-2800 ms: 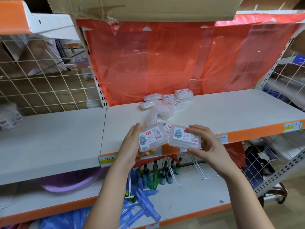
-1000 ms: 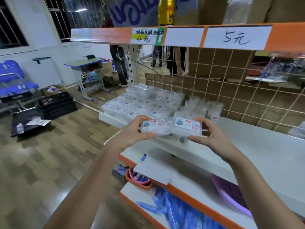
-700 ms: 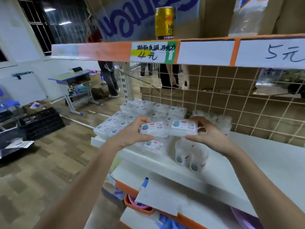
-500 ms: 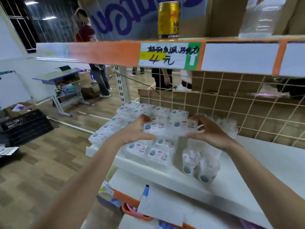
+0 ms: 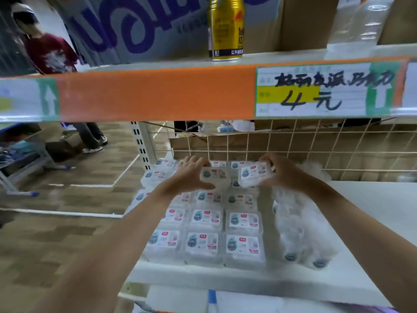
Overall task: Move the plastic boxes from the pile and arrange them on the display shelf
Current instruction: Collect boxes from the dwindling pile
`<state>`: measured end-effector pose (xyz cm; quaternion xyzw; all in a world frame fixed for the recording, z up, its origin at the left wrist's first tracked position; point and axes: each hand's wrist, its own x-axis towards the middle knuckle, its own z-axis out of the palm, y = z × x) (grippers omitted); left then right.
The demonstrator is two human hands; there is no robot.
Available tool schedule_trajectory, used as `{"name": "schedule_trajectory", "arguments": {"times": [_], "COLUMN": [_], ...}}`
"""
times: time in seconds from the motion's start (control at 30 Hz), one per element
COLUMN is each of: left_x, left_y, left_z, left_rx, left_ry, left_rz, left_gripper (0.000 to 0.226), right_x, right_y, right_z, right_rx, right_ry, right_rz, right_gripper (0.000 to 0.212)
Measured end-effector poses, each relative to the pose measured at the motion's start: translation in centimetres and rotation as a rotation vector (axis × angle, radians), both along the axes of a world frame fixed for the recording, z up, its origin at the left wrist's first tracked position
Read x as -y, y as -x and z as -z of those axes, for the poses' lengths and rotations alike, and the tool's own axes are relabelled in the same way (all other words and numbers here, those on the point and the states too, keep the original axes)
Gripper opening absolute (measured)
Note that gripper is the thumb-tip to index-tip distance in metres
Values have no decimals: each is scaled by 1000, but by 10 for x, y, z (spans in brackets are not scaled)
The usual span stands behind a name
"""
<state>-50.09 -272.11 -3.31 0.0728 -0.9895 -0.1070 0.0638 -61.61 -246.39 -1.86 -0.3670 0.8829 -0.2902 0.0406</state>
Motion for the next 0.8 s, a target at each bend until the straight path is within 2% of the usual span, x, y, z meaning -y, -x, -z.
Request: {"name": "schedule_trajectory", "arguments": {"times": [0.23, 0.43, 0.53, 0.8], "left_x": [10, 12, 12, 18], "left_y": [16, 15, 12, 7], "left_z": [11, 16, 16, 8], "left_rx": [78, 19, 9, -15], "left_ry": [153, 185, 178, 231], "left_rz": [86, 102, 121, 189], "left_gripper": [72, 74, 73, 49], "right_x": [15, 23, 27, 37], "right_y": [-1, -6, -6, -7], "right_z": [4, 10, 13, 14], "right_rx": [-44, 24, -3, -91], "right_ry": [-124, -200, -229, -419], "right_rz": [66, 80, 88, 79], "right_gripper": [69, 78, 75, 75]}}
